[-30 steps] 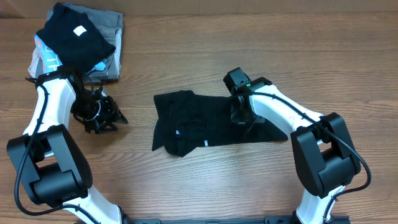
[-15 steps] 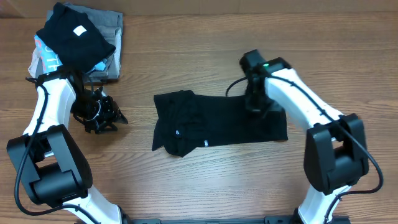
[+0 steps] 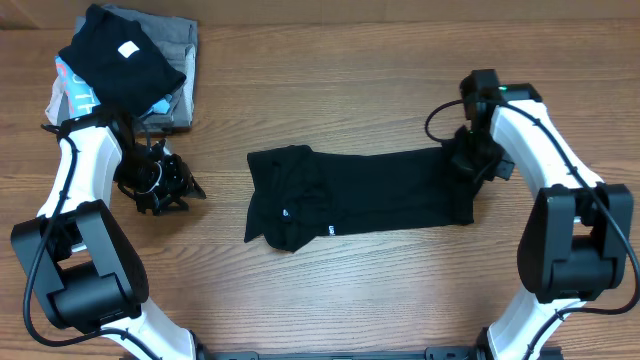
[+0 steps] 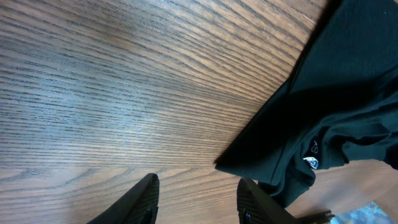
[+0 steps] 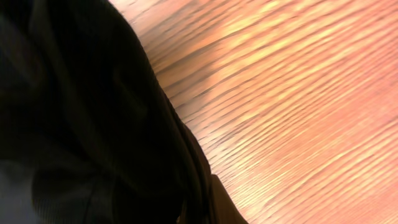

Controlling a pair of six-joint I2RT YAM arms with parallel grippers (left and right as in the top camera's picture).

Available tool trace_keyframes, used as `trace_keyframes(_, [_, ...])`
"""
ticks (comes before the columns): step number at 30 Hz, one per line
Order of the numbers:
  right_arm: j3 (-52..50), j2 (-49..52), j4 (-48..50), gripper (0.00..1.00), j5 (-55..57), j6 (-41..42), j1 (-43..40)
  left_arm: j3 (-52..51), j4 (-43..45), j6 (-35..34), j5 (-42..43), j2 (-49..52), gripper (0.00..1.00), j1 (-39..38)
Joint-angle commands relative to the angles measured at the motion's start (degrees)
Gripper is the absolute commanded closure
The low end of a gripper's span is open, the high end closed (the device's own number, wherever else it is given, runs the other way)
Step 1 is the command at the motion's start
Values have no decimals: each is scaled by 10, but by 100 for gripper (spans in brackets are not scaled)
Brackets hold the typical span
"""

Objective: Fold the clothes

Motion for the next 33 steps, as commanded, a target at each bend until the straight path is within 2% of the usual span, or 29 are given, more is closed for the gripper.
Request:
trace_keyframes(1, [15,-25,1,96,14,2,-32,6,0,7,5,-4,56,-4])
trace_keyframes(10, [15,-25,6,95,23,27,-95,6,0,7,5,-4,55,-4])
trace_keyframes(11, [15,-25,4,81,22,38,-112,6,0,7,5,-4,55,-4])
trace_keyframes(13, [16,-26,0,39,14,50,-131,6,-2,7,6,-4,57,-4])
trace_keyframes(14, [17,-27,-2,31,7,50,-138,6,-3,7,8,-4,60,-4])
trace_keyframes(15, [20,-28,-6,27,-2,53,-147,6,-3,7,10,-4,62,-4])
trace_keyframes(17, [32,-33,-24,24,-1,80,-160,6,2,10,23,-5,66,-4])
trace_keyframes(18, [40,-37,-32,25,-1,87,-166,7,2,22,42,-5,68,-4])
trace_keyframes(19, [56,-47,-48,26,-11,93,-174,7,2,49,82,-8,84,-4])
trace_keyframes(20, [65,-57,-54,29,-30,88,-176,8,2,69,110,-12,95,-5])
trace_keyframes(23, [78,-89,-47,39,-147,2,-177,8,12,90,158,-37,96,-12])
trace_keyframes(26, [78,-113,-34,56,-327,-134,-166,8,19,91,184,-72,96,-45])
trace_keyframes(30, [60,-109,-29,76,-345,-152,-145,8,16,85,185,-88,96,-136])
trace_keyframes(33, [24,-97,-8,93,-347,-137,-133,7,34,46,160,-76,96,-222])
